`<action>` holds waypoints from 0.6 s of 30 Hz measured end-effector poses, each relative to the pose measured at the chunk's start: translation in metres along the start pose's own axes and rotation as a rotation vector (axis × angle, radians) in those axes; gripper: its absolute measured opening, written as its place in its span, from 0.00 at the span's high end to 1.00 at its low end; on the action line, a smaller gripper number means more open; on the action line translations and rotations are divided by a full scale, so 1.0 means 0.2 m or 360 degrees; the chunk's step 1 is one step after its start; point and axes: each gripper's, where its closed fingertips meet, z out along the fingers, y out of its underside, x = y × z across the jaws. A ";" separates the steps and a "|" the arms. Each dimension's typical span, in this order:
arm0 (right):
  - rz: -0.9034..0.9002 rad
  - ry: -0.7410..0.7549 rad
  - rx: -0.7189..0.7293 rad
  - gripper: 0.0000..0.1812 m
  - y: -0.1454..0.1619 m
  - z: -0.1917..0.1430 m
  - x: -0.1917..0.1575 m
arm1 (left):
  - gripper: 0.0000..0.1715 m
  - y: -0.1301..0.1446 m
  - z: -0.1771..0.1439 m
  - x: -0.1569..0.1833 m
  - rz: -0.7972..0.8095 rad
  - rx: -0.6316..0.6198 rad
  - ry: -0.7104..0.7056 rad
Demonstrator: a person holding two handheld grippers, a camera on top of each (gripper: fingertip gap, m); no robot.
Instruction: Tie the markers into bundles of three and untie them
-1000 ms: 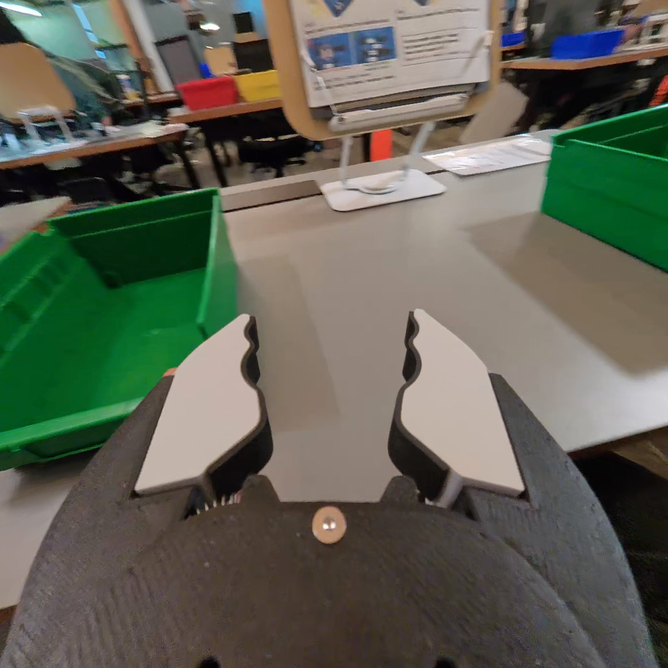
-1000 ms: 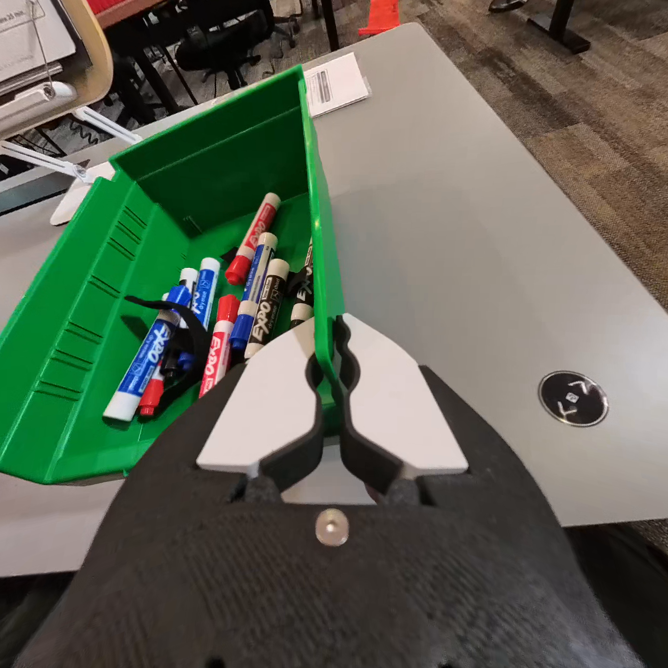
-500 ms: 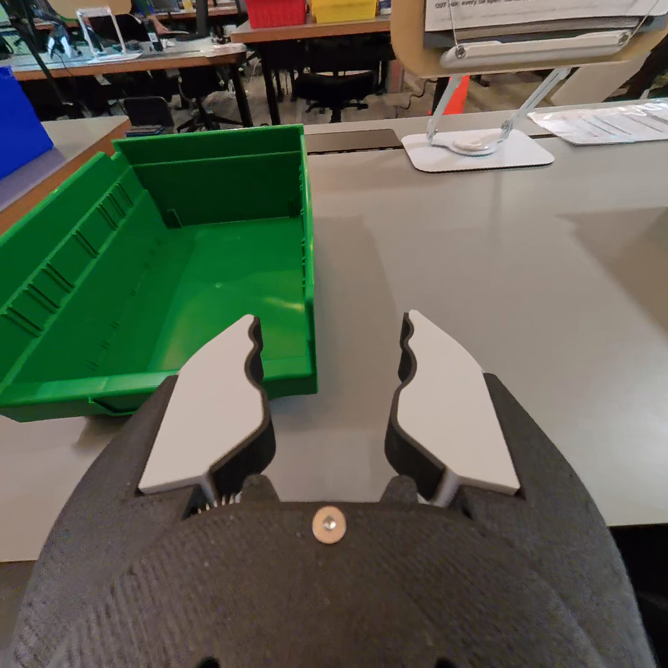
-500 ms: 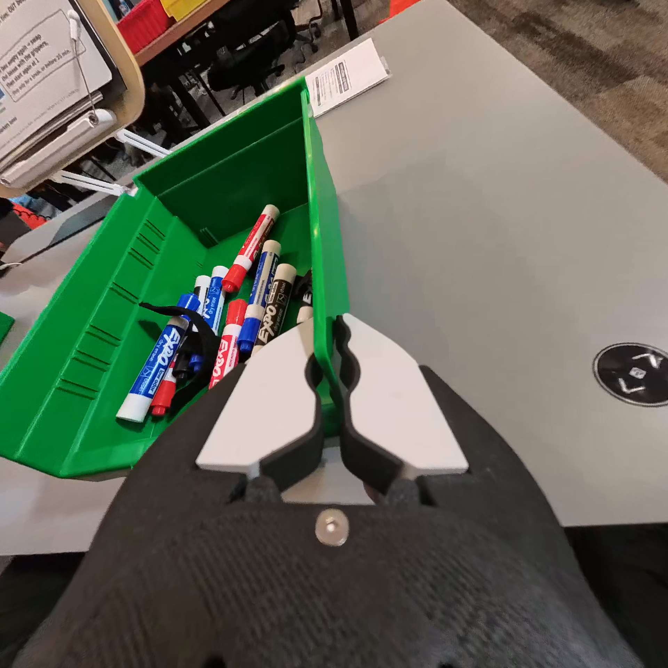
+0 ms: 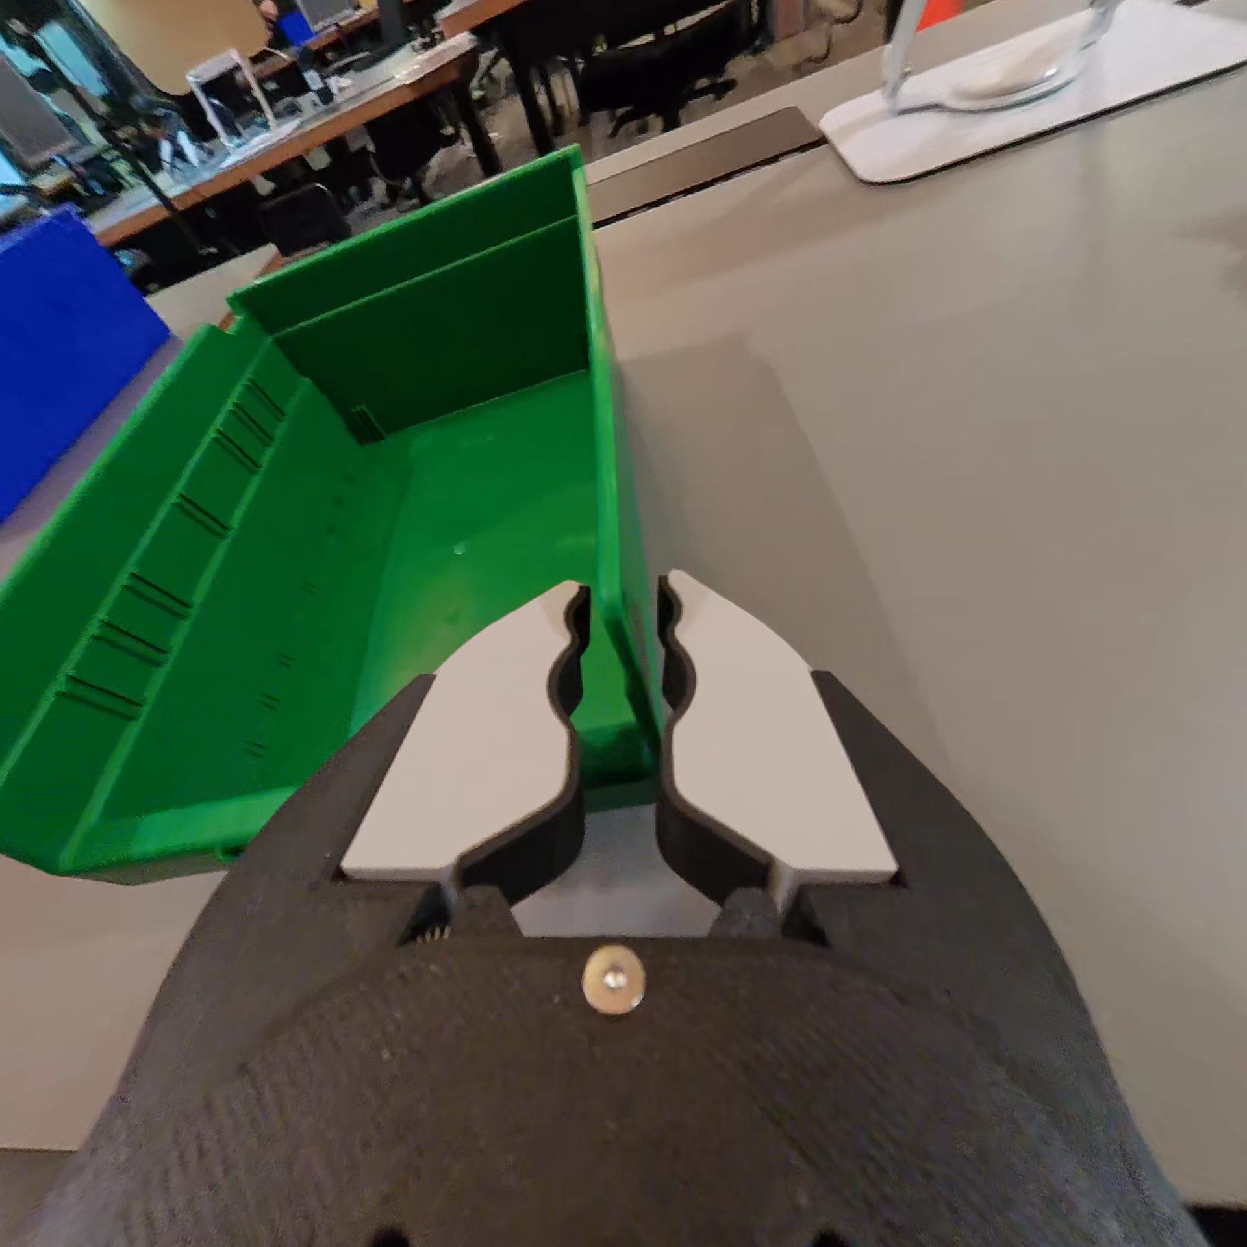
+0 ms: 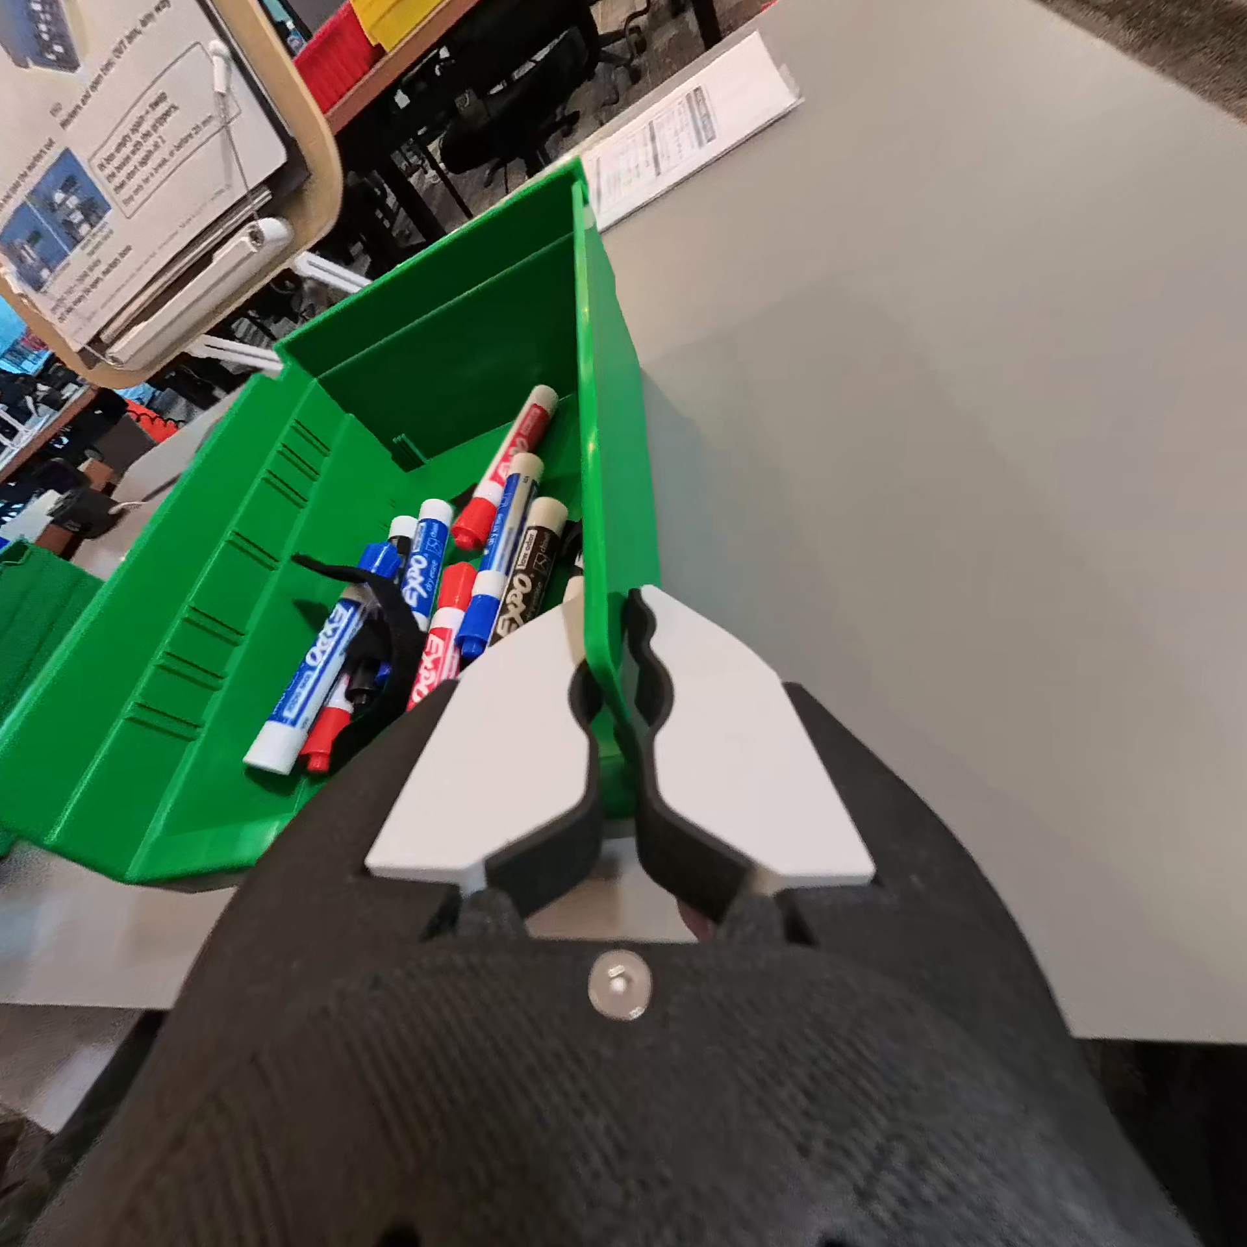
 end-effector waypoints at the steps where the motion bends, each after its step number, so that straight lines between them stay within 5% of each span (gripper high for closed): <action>1: 0.0006 -0.0017 -0.0006 0.97 0.00 0.00 -0.03 | 0.91 -0.01 0.02 -0.02 0.0019 0.0013 -0.0026; 18: -0.0249 -0.0238 -0.0161 0.97 0.29 0.26 -0.77 | 0.98 -0.15 -0.07 -0.21 -0.0067 0.0130 -0.0044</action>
